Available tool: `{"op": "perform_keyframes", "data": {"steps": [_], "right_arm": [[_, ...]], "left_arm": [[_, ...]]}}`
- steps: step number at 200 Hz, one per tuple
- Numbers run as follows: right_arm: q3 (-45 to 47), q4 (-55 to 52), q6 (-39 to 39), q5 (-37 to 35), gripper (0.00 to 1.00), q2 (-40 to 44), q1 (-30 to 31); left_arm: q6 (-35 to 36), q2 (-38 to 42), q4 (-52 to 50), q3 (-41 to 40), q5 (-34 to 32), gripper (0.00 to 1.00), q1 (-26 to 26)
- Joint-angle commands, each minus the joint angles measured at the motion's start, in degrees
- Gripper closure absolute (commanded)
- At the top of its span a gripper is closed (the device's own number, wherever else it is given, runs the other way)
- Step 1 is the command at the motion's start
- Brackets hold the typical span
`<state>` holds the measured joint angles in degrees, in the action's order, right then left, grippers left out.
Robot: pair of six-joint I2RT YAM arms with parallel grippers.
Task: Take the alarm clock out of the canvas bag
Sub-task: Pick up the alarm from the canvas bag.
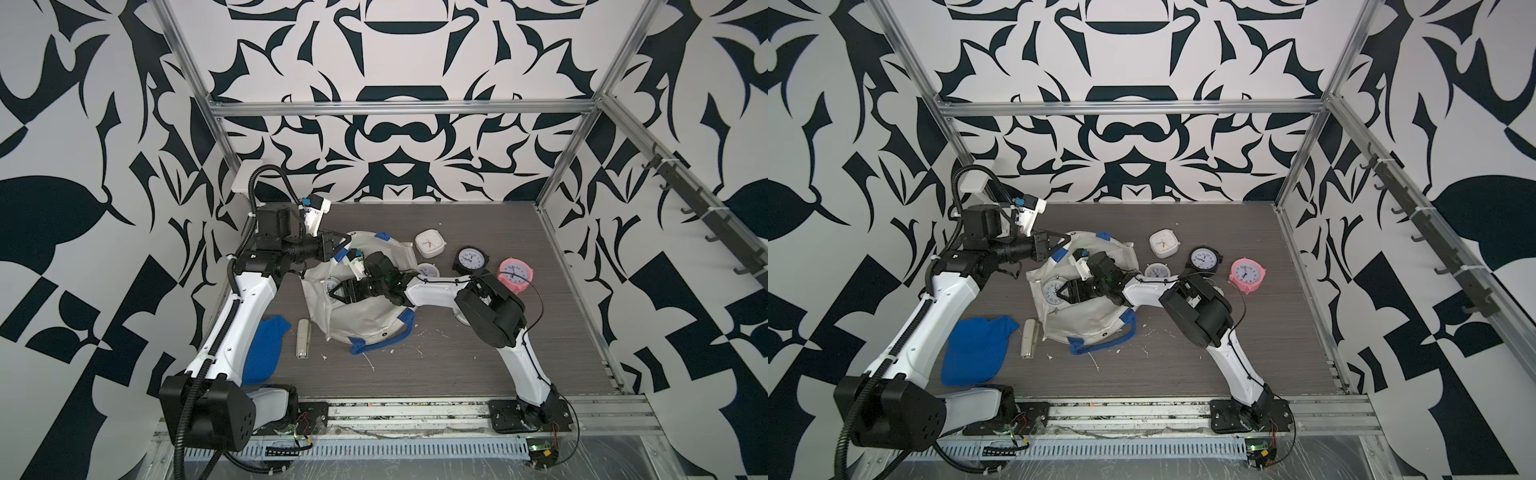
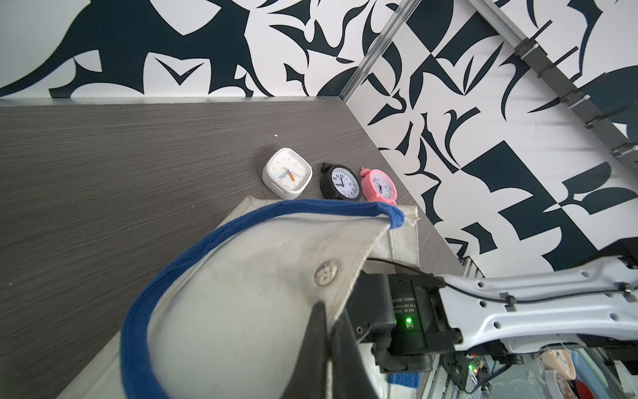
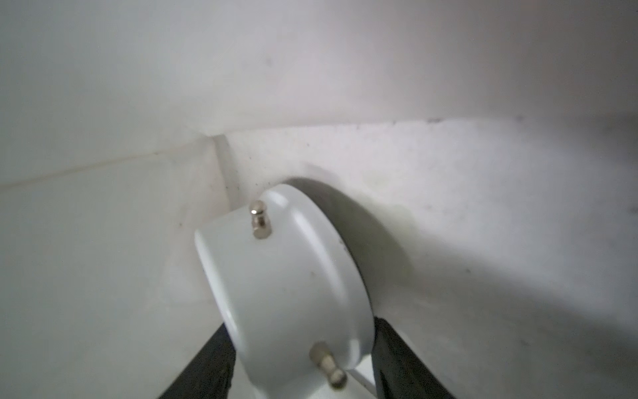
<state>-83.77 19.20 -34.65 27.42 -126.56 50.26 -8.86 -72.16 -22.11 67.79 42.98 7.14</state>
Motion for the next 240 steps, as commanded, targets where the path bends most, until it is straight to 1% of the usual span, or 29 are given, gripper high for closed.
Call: {"op": "perform_keyframes", "data": {"steps": [1, 21, 36, 68, 84, 122, 147, 173, 190, 218, 240], "right_arm": [[-0.06, 6.40, -2.29, 1.68, 0.39, 3.91, 0.29], [-0.62, 6.02, -2.58, 1.42, 0.43, 3.31, 0.28], [-2.31, 2.72, -1.71, 0.97, 0.45, 2.18, 0.33], [-4.20, 0.22, -0.52, 1.63, 0.47, 0.46, 0.51], [-5.30, -0.94, 0.19, 2.31, 0.46, -0.06, 0.63], [-8.20, -3.02, 0.83, 3.85, 0.38, -1.87, 1.17], [-10.44, -5.48, 1.25, 3.98, 0.38, -3.28, 1.25], [-11.83, -5.45, 1.34, 4.08, 0.38, -4.24, 1.55], [-12.34, -5.25, 1.23, 4.00, 0.42, -4.30, 1.68], [-11.58, -4.79, 1.12, 3.53, 0.53, -2.95, 1.61], [-10.48, -5.23, 1.61, 3.49, 0.58, -1.23, 1.51]], "left_arm": [[0.70, 0.88, 3.14, 0.26, 3.24, 1.00, 0.33], [0.77, 0.97, 3.16, 0.15, 3.25, 1.00, 0.33], [0.76, 1.04, 3.15, 0.02, 3.25, 1.00, 0.33], [0.78, 1.06, 3.14, 0.05, 3.24, 1.00, 0.33], [0.75, 0.97, 3.29, 0.06, 3.25, 1.00, 0.33], [0.55, 0.73, 3.28, 0.19, 3.51, 1.00, 0.33], [0.52, 0.81, 3.38, 0.07, 3.60, 1.00, 0.33], [0.34, 0.71, 3.42, 0.06, 3.78, 1.00, 0.42], [0.29, 0.79, 3.41, 0.00, 3.62, 1.00, 0.42], [0.48, 0.95, 3.41, -0.08, 3.35, 1.00, 0.42], [0.53, 0.97, 3.26, -0.01, 3.07, 1.00, 0.42]]}}
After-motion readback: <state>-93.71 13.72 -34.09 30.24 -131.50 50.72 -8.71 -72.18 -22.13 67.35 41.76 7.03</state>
